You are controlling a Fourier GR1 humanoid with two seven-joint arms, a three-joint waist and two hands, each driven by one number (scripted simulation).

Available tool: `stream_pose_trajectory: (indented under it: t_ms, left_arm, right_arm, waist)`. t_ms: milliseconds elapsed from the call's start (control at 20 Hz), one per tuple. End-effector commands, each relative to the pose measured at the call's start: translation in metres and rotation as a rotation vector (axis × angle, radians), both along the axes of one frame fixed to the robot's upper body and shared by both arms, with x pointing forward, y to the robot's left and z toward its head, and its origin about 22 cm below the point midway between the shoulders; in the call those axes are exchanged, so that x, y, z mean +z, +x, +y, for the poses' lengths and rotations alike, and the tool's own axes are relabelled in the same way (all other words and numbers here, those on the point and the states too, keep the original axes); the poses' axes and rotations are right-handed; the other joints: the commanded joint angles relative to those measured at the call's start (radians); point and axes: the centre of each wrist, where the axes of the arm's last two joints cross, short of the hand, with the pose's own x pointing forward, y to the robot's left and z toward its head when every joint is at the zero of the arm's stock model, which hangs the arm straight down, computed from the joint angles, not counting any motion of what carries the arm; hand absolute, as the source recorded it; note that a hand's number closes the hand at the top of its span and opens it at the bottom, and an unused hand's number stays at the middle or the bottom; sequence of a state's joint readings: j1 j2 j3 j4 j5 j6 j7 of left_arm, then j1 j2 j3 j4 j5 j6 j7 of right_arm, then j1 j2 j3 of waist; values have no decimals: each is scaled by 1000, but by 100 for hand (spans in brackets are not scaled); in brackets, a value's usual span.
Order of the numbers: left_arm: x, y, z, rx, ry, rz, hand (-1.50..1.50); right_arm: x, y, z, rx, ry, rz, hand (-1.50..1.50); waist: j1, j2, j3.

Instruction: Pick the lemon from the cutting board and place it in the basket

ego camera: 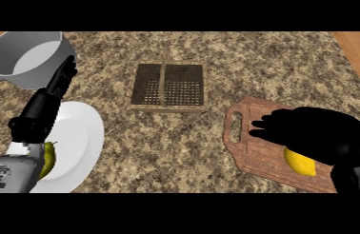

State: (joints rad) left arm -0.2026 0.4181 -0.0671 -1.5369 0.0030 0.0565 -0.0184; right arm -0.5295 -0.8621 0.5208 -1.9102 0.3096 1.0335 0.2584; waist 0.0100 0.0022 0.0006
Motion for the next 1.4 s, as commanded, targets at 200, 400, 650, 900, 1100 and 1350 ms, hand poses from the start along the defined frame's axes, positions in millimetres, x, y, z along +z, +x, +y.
stream_pose_trajectory:
  t_ms: [200, 400, 650, 900, 1100, 1350]
  left_arm:
    - [-12, -7, -1, -18, 11, 7, 0]
    - [-12, -7, 9, -3, 5, -3, 0]
    - [1, -5, 3, 16, -10, 13, 0]
    - [-5, -19, 4, 6, -8, 13, 0]
    - [9, 5, 8, 26, 10, 1, 0]
    - [-8, -10, -1, 11, 10, 4, 0]
  right_arm:
    - [-50, 14, -19, 0, -69, 4, -150]
    - [-64, 18, -25, -1, -34, 1, -150]
    - [-76, 18, -41, 15, -12, -29, -150]
    - [-70, 15, -50, 25, -2, -39, -150]
    - [-90, 10, -36, 16, 4, -42, -150]
    - [-114, 8, -46, -5, 7, -26, -150]
  waist:
    - [1, 0, 0]
    - [-2, -1, 0]
    - [-6, -2, 0]
    - [-7, -3, -1]
    - [-11, -2, -1]
    - [-8, -2, -1]
